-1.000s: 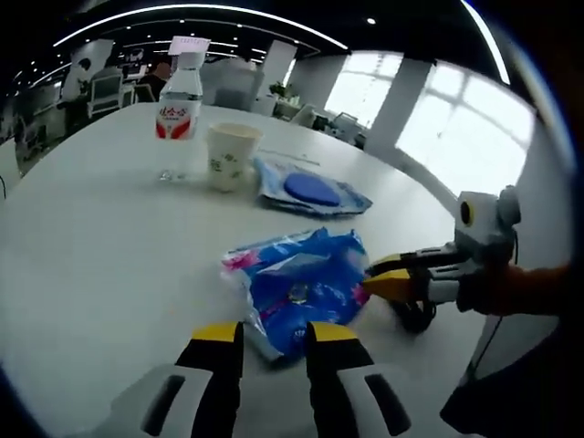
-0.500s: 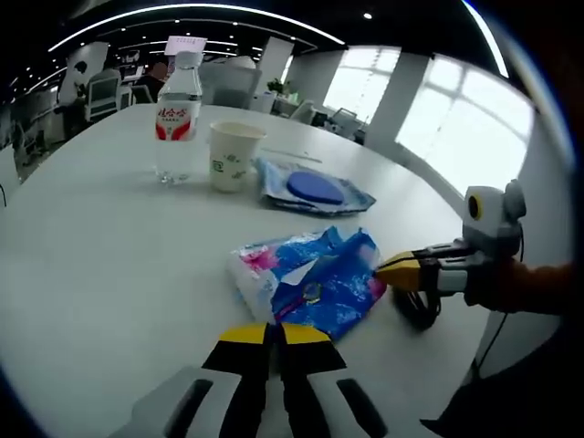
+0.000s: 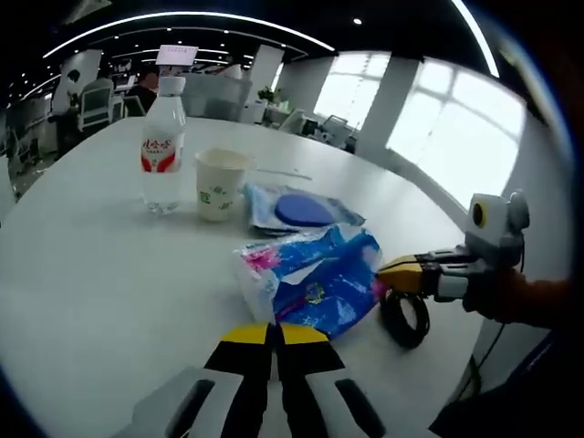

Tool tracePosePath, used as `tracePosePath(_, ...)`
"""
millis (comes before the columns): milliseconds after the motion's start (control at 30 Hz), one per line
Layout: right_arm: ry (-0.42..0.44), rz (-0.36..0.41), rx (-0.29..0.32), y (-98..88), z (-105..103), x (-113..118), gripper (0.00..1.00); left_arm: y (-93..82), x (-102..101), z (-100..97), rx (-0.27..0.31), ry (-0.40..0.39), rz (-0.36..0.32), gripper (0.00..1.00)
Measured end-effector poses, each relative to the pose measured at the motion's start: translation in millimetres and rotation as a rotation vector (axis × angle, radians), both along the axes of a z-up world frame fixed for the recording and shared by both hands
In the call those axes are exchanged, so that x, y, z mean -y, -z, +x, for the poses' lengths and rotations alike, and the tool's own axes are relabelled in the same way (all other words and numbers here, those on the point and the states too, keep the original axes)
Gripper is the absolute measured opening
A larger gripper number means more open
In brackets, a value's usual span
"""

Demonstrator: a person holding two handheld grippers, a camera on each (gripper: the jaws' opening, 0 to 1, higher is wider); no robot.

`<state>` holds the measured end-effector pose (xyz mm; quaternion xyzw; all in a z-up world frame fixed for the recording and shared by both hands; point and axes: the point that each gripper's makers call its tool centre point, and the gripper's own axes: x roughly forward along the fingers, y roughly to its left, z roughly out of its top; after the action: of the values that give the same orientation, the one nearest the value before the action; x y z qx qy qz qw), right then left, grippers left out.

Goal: Arrange the tabletop items into an orderly group along one side of the table until the central work area is clear of visible clutter.

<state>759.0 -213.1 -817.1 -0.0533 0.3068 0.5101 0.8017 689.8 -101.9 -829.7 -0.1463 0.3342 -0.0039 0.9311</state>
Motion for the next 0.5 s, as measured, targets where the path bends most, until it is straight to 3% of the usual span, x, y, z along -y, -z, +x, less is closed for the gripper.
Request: tracePosePath(500,0.055,0.016,0.036,-21.8,32.6,17.4,0.0,-26.7,14.2,41.0,0.043,0.081,0.004,0.0)
